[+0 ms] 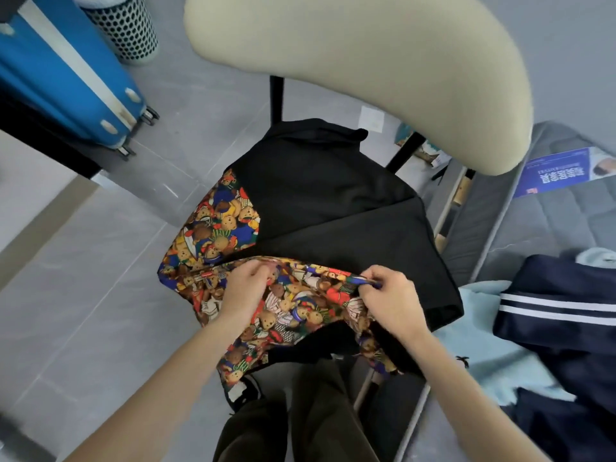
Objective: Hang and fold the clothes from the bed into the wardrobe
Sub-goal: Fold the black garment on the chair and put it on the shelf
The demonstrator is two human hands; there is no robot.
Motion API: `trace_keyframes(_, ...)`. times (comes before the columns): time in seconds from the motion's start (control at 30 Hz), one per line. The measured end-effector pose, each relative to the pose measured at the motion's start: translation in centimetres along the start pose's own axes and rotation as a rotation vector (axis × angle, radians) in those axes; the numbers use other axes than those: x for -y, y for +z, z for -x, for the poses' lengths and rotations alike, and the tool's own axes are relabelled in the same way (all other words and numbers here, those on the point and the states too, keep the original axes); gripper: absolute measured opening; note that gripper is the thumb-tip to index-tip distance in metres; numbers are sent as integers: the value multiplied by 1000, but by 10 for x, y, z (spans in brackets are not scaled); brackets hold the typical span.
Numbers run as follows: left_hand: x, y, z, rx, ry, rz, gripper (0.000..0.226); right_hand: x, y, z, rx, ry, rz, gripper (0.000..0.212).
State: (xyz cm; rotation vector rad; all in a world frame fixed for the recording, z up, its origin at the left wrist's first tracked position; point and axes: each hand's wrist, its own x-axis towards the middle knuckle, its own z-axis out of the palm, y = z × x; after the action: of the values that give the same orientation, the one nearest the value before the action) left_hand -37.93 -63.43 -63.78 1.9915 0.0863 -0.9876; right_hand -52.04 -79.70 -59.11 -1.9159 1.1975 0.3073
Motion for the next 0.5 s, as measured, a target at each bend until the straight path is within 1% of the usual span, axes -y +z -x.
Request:
trace_keyframes(0.07, 7, 9, 2, -7, 183, -168, 21, 5, -36, -22, 166, -28, 152, 18)
trace_keyframes(0.1, 9, 13, 1, -30, 248, -225, 20, 7, -49, -35, 206, -42, 258, 13)
trace_keyframes(0.13, 10, 18, -2, -53, 302, -265, 20, 7, -58, -48, 194, -55, 367, 9)
trace_keyframes(0.23, 9, 31, -16, -3, 380, -326, 32, 2, -63, -79, -21, -44, 651, 27)
trace_keyframes(0.3, 14, 38, -20, 42, 393, -368, 42, -6, -53, -90, -116, -95, 798, 42)
trace_keyframes(0.37, 23, 42, -21, 51, 406, -442, 49, -17, -39, -96, -128, -216, 837, 58)
trace_keyframes(0.43, 35, 43, -19, 33, 415, -580, 53, -23, -20, -96, -69, -337, 779, 60)
trace_keyframes(0.5, 49, 42, -18, 14, 412, -759, 58, -26, 1, -96, 29, -408, 761, 61)
